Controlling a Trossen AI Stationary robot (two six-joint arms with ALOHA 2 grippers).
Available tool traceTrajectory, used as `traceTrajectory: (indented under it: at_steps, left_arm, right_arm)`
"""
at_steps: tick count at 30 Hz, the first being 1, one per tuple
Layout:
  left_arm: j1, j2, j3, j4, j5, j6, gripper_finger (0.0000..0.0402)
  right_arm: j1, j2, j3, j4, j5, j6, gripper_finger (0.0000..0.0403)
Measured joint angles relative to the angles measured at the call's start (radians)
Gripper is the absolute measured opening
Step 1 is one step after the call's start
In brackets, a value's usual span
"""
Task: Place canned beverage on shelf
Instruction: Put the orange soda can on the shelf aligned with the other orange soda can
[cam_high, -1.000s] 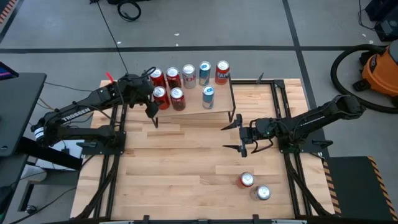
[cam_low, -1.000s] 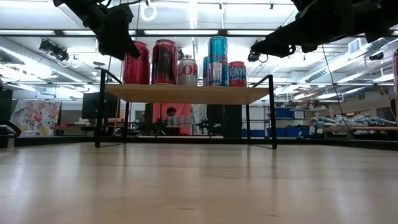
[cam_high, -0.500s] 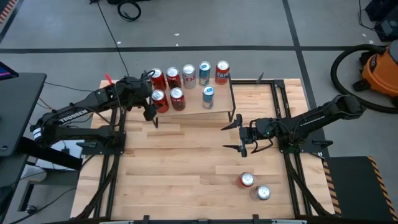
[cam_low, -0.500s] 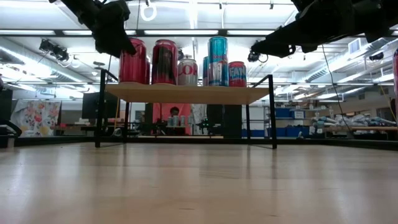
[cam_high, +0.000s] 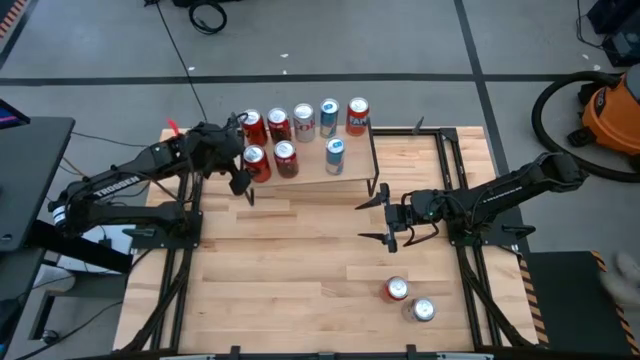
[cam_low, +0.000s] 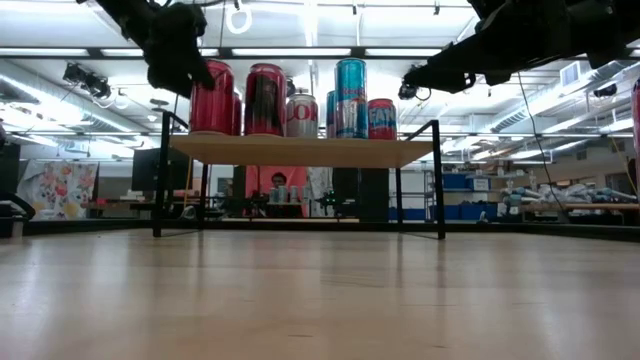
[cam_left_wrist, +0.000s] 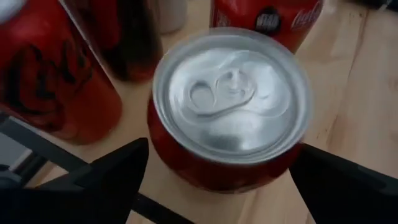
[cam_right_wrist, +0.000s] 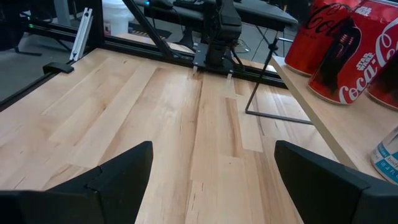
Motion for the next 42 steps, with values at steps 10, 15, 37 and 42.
traceTrajectory:
  at_steps: [10, 15, 37, 42]
  left_arm:
    - [-0.001, -0.004, 0.138, -0.045, -0.035, 0.03, 0.0392]
    - [-0.064, -0.003, 0.153, -0.024, -0.067, 0.067, 0.0392]
    - [-0.601, 0.112, 0.154, 0.205, -0.356, 0.179, 0.0392]
    - [-0.678, 0.179, 0.154, 0.243, -0.359, 0.153, 0.0392]
  right_arm:
    - [0.002, 0.0, 0.0, 0.002, 0.0, 0.0, 0.0348]
    - [0.002, 0.0, 0.0, 0.0, 0.002, 0.0, 0.0348]
    - [0.075, 0.0, 0.159, -0.421, 0.188, 0.151, 0.0348]
    - [0.144, 0.0, 0.242, -0.6, 0.192, 0.26, 0.0348]
